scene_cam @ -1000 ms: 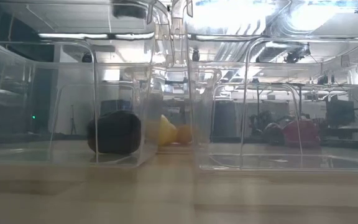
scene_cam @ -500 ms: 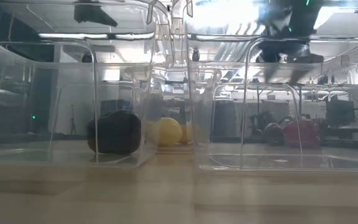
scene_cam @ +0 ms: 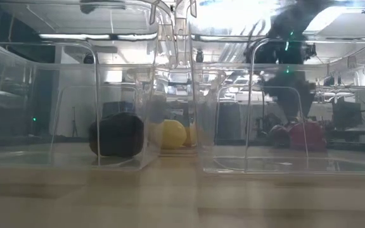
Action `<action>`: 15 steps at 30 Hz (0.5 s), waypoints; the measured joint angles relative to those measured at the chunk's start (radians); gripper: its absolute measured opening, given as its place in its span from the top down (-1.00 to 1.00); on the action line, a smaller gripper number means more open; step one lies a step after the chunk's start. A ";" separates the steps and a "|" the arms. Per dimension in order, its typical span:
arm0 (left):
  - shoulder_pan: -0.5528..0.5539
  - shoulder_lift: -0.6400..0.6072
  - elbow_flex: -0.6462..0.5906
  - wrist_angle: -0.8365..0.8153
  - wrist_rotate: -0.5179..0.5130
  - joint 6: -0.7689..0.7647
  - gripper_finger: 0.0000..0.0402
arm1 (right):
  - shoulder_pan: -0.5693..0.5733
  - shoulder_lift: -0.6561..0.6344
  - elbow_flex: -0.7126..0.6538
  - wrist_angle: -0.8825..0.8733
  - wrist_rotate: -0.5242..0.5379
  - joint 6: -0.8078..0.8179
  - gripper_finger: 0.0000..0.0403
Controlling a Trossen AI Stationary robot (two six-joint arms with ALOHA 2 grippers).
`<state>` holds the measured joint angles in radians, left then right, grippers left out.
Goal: Sort produce into baskets
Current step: Put the red bell pepper into the bottom right transparent bin
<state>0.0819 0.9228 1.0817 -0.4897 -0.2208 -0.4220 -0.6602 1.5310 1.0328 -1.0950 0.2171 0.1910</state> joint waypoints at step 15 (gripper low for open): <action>-0.049 -0.012 0.000 -0.014 -0.040 -0.040 -0.75 | -0.008 0.188 0.000 -0.047 -0.035 -0.061 -0.90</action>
<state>0.0334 0.9104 1.0817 -0.5035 -0.2607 -0.4618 -0.6678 1.7194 1.0328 -1.1422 0.1822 0.1303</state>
